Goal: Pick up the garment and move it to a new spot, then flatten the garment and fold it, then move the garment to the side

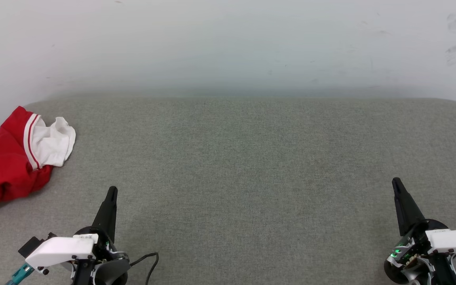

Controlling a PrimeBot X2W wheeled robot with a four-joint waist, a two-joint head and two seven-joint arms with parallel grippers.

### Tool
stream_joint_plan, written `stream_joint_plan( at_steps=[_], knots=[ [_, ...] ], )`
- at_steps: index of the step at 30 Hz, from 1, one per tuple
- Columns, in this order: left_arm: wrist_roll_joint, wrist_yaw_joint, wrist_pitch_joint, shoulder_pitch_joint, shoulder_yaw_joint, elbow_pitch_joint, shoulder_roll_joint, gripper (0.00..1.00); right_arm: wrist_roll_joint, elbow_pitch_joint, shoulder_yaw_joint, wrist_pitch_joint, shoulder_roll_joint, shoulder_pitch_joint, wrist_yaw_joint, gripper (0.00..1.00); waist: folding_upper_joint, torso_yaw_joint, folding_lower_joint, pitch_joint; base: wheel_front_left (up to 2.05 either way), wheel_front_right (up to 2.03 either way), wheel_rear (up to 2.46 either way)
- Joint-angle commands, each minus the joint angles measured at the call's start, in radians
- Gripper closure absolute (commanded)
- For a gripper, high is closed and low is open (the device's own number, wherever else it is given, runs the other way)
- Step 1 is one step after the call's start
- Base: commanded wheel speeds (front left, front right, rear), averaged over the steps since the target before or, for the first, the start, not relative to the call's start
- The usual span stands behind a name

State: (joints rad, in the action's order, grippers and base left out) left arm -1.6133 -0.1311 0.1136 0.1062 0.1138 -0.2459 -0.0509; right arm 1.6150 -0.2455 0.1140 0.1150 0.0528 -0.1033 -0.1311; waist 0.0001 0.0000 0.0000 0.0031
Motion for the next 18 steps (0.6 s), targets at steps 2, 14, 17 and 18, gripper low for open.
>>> stream_joint_plan(
  at_steps=[2,14,17,18],
  knots=[
    [0.003,-0.003,0.005,0.007,0.004,0.0,0.002,1.0,-0.005,-0.001,0.0,0.002,-0.004,-0.012,0.001,1.0,-0.0001,0.0,0.0,0.0,0.0,0.0,0.0],
    [0.003,-0.003,0.005,0.007,0.004,0.0,0.002,1.0,-0.005,-0.001,0.0,0.002,-0.004,-0.012,0.001,1.0,-0.0001,0.0,0.0,0.0,0.0,0.0,0.0],
    [0.003,-0.003,0.005,0.007,0.004,0.0,0.002,1.0,-0.005,-0.001,0.0,0.002,-0.004,-0.012,0.001,1.0,-0.0001,0.0,0.0,0.0,0.0,0.0,0.0],
    [0.003,-0.003,0.005,0.007,0.004,0.0,0.002,1.0,-0.005,-0.001,0.0,0.002,-0.004,-0.012,0.001,1.0,-0.0001,0.0,0.0,0.0,0.0,0.0,0.0]
  ],
)
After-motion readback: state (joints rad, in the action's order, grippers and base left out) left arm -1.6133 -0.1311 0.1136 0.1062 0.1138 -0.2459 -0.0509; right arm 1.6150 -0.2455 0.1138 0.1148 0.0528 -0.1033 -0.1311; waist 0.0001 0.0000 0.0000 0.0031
